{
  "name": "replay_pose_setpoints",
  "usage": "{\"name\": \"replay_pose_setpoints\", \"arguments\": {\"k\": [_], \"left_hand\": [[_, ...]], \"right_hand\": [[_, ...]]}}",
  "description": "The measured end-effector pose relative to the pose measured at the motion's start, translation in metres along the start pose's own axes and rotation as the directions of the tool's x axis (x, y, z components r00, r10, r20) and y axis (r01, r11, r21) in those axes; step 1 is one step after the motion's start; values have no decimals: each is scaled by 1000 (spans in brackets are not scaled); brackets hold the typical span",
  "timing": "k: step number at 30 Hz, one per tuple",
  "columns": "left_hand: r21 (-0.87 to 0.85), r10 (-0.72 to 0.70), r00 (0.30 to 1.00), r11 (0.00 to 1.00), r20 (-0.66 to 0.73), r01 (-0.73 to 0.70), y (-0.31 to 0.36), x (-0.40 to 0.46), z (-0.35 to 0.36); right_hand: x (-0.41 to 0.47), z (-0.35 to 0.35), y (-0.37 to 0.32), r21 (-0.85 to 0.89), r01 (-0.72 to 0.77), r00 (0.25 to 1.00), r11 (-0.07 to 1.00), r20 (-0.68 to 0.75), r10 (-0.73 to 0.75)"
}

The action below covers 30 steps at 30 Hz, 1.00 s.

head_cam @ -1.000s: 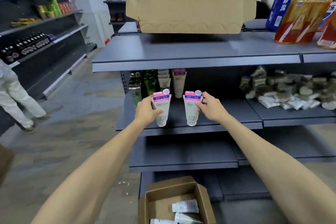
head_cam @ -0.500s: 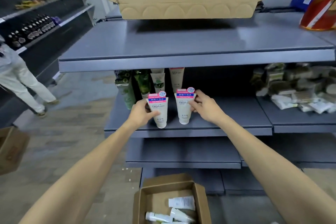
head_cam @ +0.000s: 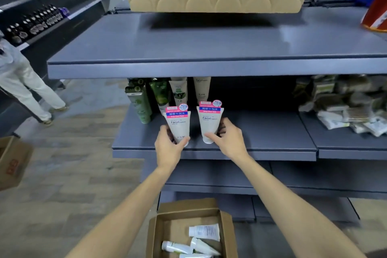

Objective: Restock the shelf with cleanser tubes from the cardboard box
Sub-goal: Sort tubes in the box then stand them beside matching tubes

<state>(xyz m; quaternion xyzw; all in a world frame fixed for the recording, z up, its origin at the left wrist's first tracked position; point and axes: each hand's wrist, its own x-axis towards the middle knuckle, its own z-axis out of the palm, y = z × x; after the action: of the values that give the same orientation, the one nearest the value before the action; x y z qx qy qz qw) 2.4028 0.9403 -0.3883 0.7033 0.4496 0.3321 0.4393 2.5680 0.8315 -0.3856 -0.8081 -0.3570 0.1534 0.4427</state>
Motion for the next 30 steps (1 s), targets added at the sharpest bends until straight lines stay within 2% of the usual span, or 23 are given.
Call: {"name": "replay_pose_setpoints", "arguments": {"k": [3,12,30], "left_hand": [[-42,-36,997,999,-73,33,6,2,8],[9,16,999,1000,-51,-15,4,13,10],[51,110,992,993,-60,-107,-10,21,13]], "right_hand": [[8,3,5,-9,-5,1000,1000,2,5],[44,16,-1,-48,-15,999,999,-46,13],[124,39,-17,-194,6,999,981,-51,-17]]}}
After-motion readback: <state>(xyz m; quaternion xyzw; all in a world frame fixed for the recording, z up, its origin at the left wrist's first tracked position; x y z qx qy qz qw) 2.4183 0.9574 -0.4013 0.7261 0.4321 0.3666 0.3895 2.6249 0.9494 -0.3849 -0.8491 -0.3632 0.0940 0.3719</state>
